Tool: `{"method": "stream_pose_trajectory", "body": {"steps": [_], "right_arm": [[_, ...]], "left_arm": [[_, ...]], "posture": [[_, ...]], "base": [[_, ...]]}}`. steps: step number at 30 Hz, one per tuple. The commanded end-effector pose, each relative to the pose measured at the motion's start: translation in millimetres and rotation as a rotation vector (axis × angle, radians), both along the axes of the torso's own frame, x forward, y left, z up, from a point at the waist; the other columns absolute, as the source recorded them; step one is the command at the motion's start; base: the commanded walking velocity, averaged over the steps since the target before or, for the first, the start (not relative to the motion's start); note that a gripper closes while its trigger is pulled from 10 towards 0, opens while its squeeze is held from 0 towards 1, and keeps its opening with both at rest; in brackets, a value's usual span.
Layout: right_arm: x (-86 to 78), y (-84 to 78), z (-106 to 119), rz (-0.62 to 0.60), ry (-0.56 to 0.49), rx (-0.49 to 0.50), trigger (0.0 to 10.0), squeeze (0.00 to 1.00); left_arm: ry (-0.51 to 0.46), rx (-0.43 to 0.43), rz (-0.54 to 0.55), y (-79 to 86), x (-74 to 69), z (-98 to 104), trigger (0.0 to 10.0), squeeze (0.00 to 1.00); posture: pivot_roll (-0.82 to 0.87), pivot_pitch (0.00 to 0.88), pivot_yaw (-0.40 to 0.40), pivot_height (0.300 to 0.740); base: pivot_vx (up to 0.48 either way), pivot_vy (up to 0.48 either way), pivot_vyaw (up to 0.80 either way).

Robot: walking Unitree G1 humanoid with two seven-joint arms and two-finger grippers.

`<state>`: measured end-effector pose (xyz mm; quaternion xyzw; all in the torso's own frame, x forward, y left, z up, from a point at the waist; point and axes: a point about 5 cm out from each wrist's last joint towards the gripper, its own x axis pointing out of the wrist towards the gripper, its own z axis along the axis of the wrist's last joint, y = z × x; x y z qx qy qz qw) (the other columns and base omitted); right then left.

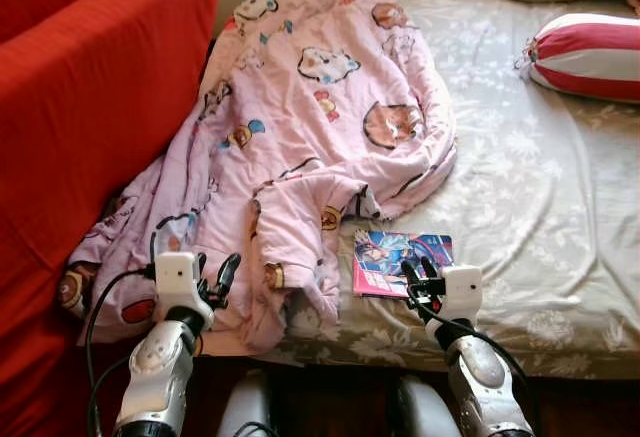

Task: Clean up the room

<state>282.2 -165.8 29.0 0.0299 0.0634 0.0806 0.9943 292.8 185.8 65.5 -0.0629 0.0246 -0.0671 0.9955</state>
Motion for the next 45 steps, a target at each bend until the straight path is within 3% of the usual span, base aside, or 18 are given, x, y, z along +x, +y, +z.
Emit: {"method": "stream_pose_trajectory", "body": {"steps": [1, 10, 14, 18, 23, 28, 29, 30, 31, 34, 35, 36, 37, 45], "right_arm": [[-2.4, -1.9, -3, -0.025, 0.011, 0.004, 10.0, 0.00], [-1.8, -13.3, -7, -0.079, 0.037, -0.079, 10.0, 0.00], [-1.1, -18.0, -12, -0.051, 0.077, -0.254, 10.0, 0.00], [2.6, -21.5, -13, -0.007, 0.076, -0.441, 10.0, 0.00], [8.9, -24.3, -9, -0.034, 0.067, -0.489, 10.0, 0.00], [9.4, -20.9, -10, 0.054, 0.048, -0.688, 10.0, 0.00], [8.3, -22.0, -14, 0.060, 0.066, -0.731, 10.0, 0.73], [6.2, -24.3, -18, 0.066, 0.093, -0.789, 10.0, 0.96], [5.0, -26.2, -21, 0.072, 0.110, -0.828, 10.0, 1.00], [1.6, -32.8, -27, 0.091, 0.136, -0.954, 10.0, 1.00], [1.2, -36.2, -27, 0.084, 0.141, -0.998, 10.0, 0.44], [1.5, -38.9, -27, 0.074, 0.143, -1.031, 10.0, 0.14], [2.2, -42.0, -27, 0.068, 0.143, -1.064, 10.0, 0.00], [8.9, -46.9, -20, 0.044, 0.125, -1.098, 10.0, 0.00]], "left_arm": [[0.023, 0.017, 0.005, 5.4, -3.0, -3, 10.0, 0.00], [0.032, 0.016, 0.002, 4.7, -3.7, -5, 10.0, 0.00], [0.041, 0.005, -0.005, 3.5, -3.7, -7, 10.0, 0.00], [0.077, -0.069, 0.008, 3.2, -4.2, -18, 10.0, 0.00], [0.099, -0.065, -0.023, -4.7, -5.8, -25, 10.0, 0.00], [0.094, -0.077, 0.000, -6.2, -9.8, -25, 10.0, 0.00], [0.099, -0.079, 0.005, -5.5, -11.0, -26, 10.0, 0.00], [0.104, -0.083, 0.013, -4.6, -13.1, -27, 10.0, 0.00], [0.107, -0.085, 0.017, -4.1, -14.5, -28, 10.0, 0.00], [0.114, -0.073, 0.027, -1.5, -20.3, -32, 10.0, 0.00], [0.114, -0.071, 0.029, -0.7, -23.2, -32, 10.0, 0.00], [0.113, -0.070, 0.031, -0.2, -24.9, -33, 10.0, 0.00], [0.113, -0.067, 0.032, 0.5, -26.8, -32, 10.0, 0.00], [0.111, -0.053, 0.049, 8.4, -35.3, -30, 10.0, 0.00]], "posture": [[0.00, 0.210, 0.005, 0.621], [0.00, 0.221, 0.001, 0.621], [0.00, 0.235, -0.003, 0.621], [0.01, 0.255, -0.012, 0.621], [-0.01, 0.287, -0.026, 0.621], [0.00, 0.322, -0.032, 0.621], [0.00, 0.333, -0.032, 0.621], [0.01, 0.343, -0.031, 0.621], [0.01, 0.349, -0.031, 0.621], [0.02, 0.370, -0.028, 0.621], [0.02, 0.383, -0.029, 0.621], [0.02, 0.383, -0.029, 0.621], [0.03, 0.390, -0.028, 0.621], [0.04, 0.418, -0.016, 0.621]], "base": [[0.000, 0.000, 0.00], [0.000, 0.000, 0.00], [0.000, 0.000, 0.00], [0.000, 0.000, 0.00], [0.000, 0.000, 0.00], [0.000, 0.000, 0.00], [0.000, 0.000, 0.00], [0.000, 0.000, 0.00], [0.000, 0.000, 0.00], [0.000, 0.000, 0.00], [0.000, 0.000, 0.00], [0.000, 0.000, 0.00], [0.000, 0.000, 0.00], [0.000, 0.000, 0.00]]}}
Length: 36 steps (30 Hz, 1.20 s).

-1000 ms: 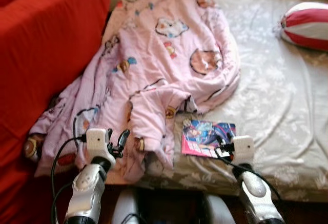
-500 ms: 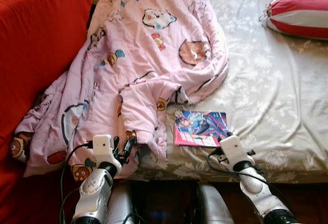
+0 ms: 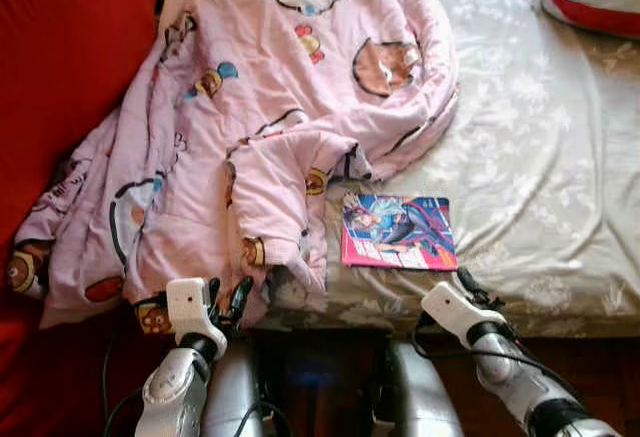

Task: Clean up the room

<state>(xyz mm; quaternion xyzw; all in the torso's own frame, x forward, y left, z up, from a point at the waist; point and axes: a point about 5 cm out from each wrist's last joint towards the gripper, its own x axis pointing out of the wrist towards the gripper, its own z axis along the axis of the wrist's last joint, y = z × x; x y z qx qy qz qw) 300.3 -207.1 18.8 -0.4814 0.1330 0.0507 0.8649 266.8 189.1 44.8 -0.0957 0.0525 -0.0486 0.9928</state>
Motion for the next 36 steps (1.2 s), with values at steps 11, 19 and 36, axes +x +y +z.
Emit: {"method": "stream_pose_trajectory", "body": {"steps": [11, 19, 36], "right_arm": [[-2.0, -4.2, -3, 0.000, 0.013, -0.048, 10.0, 0.00], [3.9, 0.7, 1, 0.008, -0.004, -0.056, 10.0, 0.00], [13.1, 0.0, 10, 0.001, -0.039, -0.091, 10.0, 0.00]], "left_arm": [[0.040, 0.022, 0.012, 7.4, -13.4, -4, 10.0, 0.00], [0.045, 0.037, 0.019, 9.4, -21.5, -1, 10.0, 0.00], [0.022, 0.057, 0.038, 13.6, -36.6, 19, 10.0, 0.00]], "posture": [[0.07, 0.442, -0.009, 0.621], [0.10, 0.459, -0.001, 0.621], [0.15, 0.503, 0.020, 0.621]], "base": [[0.000, 0.000, 0.00], [0.000, 0.000, 0.00], [0.000, 0.000, 0.00]]}}
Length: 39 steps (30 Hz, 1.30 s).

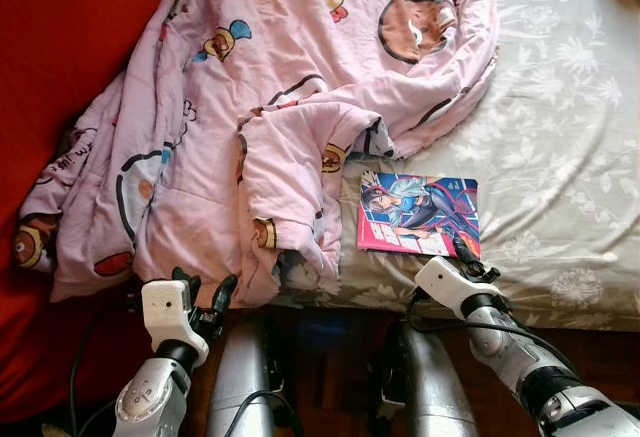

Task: Clean up the room

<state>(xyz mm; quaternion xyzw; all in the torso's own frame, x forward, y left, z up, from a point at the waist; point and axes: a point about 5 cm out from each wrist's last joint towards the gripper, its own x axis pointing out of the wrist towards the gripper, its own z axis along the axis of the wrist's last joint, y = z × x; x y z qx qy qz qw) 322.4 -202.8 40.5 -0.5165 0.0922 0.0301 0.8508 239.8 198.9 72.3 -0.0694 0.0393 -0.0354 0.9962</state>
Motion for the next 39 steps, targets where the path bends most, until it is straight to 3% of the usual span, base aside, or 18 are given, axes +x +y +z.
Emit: {"method": "stream_pose_trajectory", "body": {"steps": [1, 12, 21, 22, 23, 39], "right_arm": [[-8.8, -4.4, -11, -0.016, 0.051, -0.016, 10.0, 0.00], [-5.0, -10.5, -5, -0.017, 0.019, -0.083, 10.0, 0.00], [4.1, -10.8, 5, -0.020, -0.010, -0.108, 10.0, 0.00], [4.7, -10.6, 6, -0.021, -0.012, -0.105, 3.3, 0.00], [5.1, -10.4, 6, -0.021, -0.014, -0.103, 0.0, 0.00], [-5.7, -7.8, -7, -0.020, 0.026, -0.073, 0.0, 0.00]], "left_arm": [[0.049, 0.004, 0.013, 3.8, -10.1, -8, 10.0, 0.00], [0.076, 0.030, 0.023, 8.3, -26.5, -3, 10.0, 0.00], [0.094, 0.036, 0.024, 8.6, -31.3, -3, 10.0, 0.00], [0.096, 0.037, 0.025, 8.9, -32.2, -3, 10.0, 0.00], [0.099, 0.037, 0.026, 9.2, -33.0, -3, 10.0, 0.00], [0.111, 0.041, 0.019, 8.7, -27.7, -7, 10.0, 0.00]], "posture": [[0.15, 0.503, 0.020, 0.621], [0.19, 0.543, 0.032, 0.621], [0.20, 0.552, 0.037, 0.621], [0.20, 0.556, 0.035, 0.621], [0.20, 0.556, 0.035, 0.621], [0.19, 0.525, 0.034, 0.621]], "base": [[0.000, 0.000, 0.00], [0.000, 0.000, 0.00], [0.000, 0.000, 0.00], [0.000, 0.000, 0.00], [0.000, 0.000, 0.00], [0.000, 0.000, 0.00]]}}
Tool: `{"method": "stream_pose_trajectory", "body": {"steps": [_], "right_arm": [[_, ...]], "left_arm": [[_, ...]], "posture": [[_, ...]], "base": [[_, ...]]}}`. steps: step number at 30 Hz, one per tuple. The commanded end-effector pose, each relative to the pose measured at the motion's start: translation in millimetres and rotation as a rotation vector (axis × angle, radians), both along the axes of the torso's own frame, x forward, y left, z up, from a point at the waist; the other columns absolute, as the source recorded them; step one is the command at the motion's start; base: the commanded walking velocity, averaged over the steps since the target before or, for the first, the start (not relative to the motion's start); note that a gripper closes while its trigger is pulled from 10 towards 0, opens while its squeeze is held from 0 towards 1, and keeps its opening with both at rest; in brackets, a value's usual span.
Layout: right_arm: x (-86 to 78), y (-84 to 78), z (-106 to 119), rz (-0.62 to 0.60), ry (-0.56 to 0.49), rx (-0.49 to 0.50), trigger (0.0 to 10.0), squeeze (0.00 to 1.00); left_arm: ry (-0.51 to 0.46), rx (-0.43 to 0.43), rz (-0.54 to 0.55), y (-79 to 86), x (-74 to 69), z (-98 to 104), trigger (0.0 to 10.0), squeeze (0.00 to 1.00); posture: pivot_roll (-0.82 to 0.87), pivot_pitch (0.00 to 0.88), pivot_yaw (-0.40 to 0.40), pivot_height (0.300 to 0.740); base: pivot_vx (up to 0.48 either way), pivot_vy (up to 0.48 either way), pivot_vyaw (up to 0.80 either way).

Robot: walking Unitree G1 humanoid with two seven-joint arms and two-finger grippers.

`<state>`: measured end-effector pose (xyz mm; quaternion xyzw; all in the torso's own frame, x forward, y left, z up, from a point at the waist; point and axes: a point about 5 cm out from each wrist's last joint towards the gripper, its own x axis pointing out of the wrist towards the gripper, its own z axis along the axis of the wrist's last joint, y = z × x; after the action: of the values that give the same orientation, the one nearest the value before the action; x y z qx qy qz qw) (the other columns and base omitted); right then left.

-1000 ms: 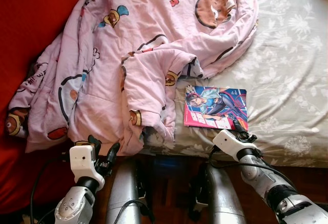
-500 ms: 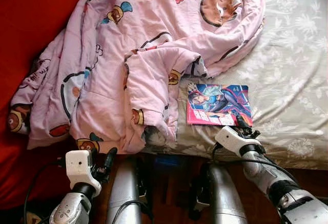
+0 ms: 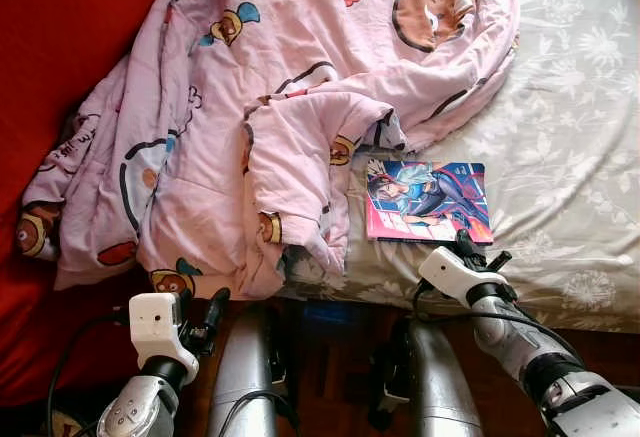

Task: Clean up the room

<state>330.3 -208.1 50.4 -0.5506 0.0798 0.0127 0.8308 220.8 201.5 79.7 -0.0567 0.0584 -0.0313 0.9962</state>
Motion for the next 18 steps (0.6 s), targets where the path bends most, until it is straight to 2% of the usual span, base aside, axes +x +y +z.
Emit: {"method": "stream_pose_trajectory", "body": {"steps": [1, 10, 12, 13, 17, 18], "right_arm": [[-13.1, -3.1, -16, -0.017, 0.057, 0.012, 0.0, 0.00], [-4.1, -9.2, -2, -0.054, -0.012, 0.030, 0.0, 0.00], [-0.5, -13.1, 5, -0.091, -0.051, 0.082, 0.0, 0.00], [2.1, -17.6, 12, -0.135, -0.094, 0.159, 0.0, 0.00], [3.2, -20.1, 17, -0.143, -0.126, 0.177, 0.0, 0.00], [2.5, -23.0, 18, -0.161, -0.146, 0.207, 0.0, 0.00]], "left_arm": [[0.073, 0.014, 0.016, 6.2, -8.1, -14, 10.0, 0.00], [0.063, 0.019, 0.021, 6.7, -0.4, -14, 10.0, 0.00], [0.060, 0.019, 0.020, 6.9, 2.1, -14, 10.0, 0.00], [0.055, 0.020, 0.021, 7.1, 5.3, -14, 10.0, 0.00], [0.050, 0.018, 0.024, 7.2, 11.5, -15, 10.0, 0.00], [0.044, 0.016, 0.021, 6.2, 15.7, -16, 10.0, 0.00]], "posture": [[0.19, 0.521, 0.035, 0.621], [0.18, 0.493, 0.035, 0.621], [0.17, 0.478, 0.034, 0.621], [0.16, 0.466, 0.033, 0.621], [0.15, 0.447, 0.031, 0.621], [0.15, 0.432, 0.030, 0.621]], "base": [[0.000, 0.000, 0.00], [0.000, 0.000, 0.00], [0.000, 0.000, 0.00], [0.000, 0.000, 0.00], [0.000, 0.000, 0.00], [0.000, 0.000, 0.00]]}}
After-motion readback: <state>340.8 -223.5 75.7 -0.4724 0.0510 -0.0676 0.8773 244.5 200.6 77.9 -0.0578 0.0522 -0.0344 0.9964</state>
